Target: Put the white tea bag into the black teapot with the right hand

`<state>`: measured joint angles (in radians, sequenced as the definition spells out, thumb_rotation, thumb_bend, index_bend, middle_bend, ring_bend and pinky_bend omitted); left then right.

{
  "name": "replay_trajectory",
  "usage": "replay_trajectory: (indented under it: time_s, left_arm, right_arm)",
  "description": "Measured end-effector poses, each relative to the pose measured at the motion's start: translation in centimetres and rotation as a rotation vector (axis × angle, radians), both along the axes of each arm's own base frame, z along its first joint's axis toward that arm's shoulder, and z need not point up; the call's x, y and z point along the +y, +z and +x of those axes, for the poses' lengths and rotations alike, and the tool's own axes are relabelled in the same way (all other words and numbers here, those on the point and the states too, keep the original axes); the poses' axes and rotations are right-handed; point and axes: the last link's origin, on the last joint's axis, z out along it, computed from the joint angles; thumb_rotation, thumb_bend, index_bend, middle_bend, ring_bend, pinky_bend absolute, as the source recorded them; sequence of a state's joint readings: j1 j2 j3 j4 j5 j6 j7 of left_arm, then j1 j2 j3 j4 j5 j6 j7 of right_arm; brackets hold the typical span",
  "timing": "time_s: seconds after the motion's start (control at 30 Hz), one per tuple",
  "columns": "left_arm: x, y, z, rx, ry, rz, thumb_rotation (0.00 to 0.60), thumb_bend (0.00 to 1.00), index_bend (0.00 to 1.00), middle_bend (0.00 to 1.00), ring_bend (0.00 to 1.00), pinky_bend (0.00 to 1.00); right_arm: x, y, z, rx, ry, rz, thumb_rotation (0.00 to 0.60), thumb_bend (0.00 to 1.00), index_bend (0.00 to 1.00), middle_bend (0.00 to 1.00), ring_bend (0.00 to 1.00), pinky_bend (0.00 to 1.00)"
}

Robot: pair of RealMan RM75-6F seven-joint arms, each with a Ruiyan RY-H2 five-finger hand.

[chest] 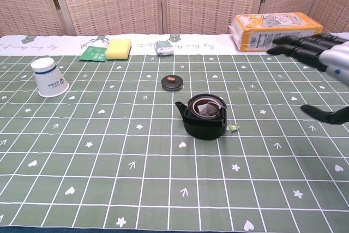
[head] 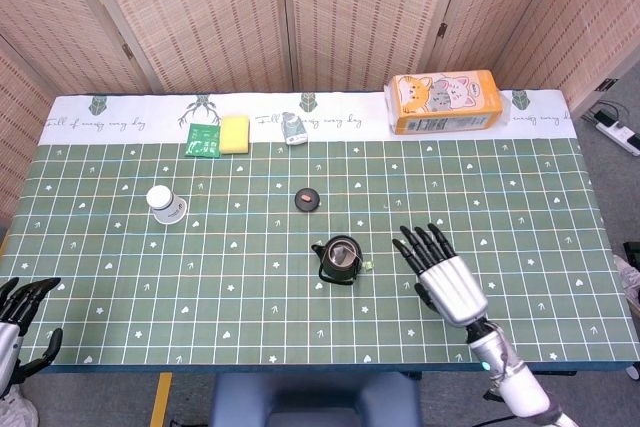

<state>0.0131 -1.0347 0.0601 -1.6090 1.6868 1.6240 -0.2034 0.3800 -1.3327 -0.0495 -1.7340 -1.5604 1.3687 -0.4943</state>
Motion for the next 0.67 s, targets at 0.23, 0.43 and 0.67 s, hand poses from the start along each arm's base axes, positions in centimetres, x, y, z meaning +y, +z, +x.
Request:
replay_trajectory:
  time_s: [0.23,0.43,0.67]
  left_arm:
    - [0.1,-0.7,0.2,0.065,0.0,0.005,0.6,0.49,0.1,0.12,0.11,0.01]
    - [0.0,-1.9,0.9,0.132,-0.039,0.012,0.6,0.49,0.1,0.14,0.12,0.01]
    - [-0.4,-3.4,1.6,0.189,-0.059,0.014,0.6,0.49,0.1,0.14,0.12,0.01]
  right_arm:
    - [3.9,8.1,-3.9,0.037,-0.194,-0.146,0.6,0.41,0.0,0.0,0.0,0.0]
    - [7.2,11.0,-8.5,0.002,-0.27,-0.254,0.6,0.4,0.0,0.0,0.0,0.0]
    - [10.9,12.4,-12.3,-0.034,-0.309,-0.27,0.6,0.4,0.0,0.0,0.0,0.0]
